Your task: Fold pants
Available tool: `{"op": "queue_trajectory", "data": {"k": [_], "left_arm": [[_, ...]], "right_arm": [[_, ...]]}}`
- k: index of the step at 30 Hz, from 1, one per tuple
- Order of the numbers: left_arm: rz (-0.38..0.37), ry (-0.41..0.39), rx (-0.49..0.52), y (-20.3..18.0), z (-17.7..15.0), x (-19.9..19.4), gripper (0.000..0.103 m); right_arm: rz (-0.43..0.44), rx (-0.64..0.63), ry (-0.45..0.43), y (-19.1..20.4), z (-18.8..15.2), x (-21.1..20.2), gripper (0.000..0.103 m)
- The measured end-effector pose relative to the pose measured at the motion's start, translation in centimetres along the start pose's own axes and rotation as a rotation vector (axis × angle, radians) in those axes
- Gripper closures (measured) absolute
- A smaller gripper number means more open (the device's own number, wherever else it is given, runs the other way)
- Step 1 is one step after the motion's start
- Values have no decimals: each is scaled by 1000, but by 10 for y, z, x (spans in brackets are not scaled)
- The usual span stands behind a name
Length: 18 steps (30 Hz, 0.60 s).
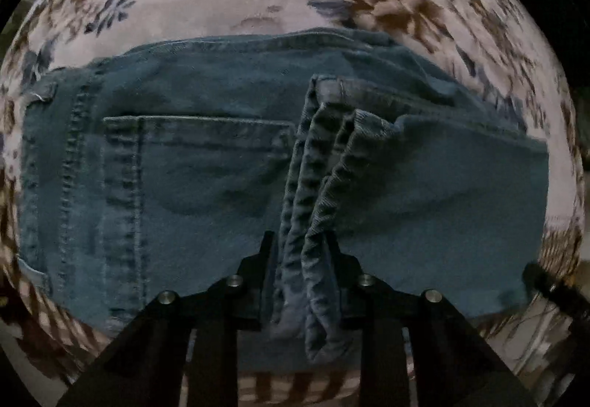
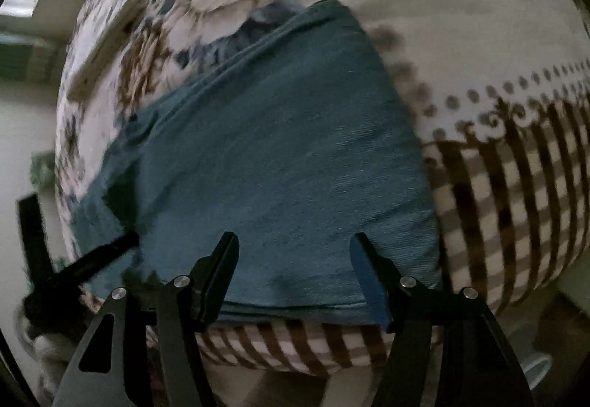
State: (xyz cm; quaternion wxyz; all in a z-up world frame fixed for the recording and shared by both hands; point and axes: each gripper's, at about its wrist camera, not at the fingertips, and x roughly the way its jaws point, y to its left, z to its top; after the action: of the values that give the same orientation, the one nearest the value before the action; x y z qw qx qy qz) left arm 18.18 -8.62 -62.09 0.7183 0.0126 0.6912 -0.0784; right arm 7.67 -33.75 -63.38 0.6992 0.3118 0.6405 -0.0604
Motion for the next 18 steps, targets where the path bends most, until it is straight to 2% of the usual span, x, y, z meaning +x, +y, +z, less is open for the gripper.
{"op": "queue_trajectory", "data": {"k": [3,5,7,9,11,13,14,17,18], "left_arm": [[-10,28,-30,8,-5,-2,78],[-4,54,-70,21,-9,-6,79],[-7,68,-123,39,-15,-18,79],[-44,47,-180,50,-18,-38,76],[-104,10,-193,47,-20,-56,69],[-142,0,-145,30,-19,-61,48],[-164,7,-115,21,-19,-56,47],[-133,54,-37,-3,-21,-23,47],[-83,68,-19,-3,-25,-11,47]], "right_arm": [[121,-53,39,28,1,14,39],[190,-114,99,54,1,36,52],[181,-165,170,78,-3,63,92],[181,-204,242,94,-18,84,96],[169,-258,260,104,-33,87,96],[197,-252,292,102,-41,84,96],[212,-233,303,98,-41,81,96],[208,-192,246,84,-31,55,96],[181,-190,201,77,-27,41,96]]}}
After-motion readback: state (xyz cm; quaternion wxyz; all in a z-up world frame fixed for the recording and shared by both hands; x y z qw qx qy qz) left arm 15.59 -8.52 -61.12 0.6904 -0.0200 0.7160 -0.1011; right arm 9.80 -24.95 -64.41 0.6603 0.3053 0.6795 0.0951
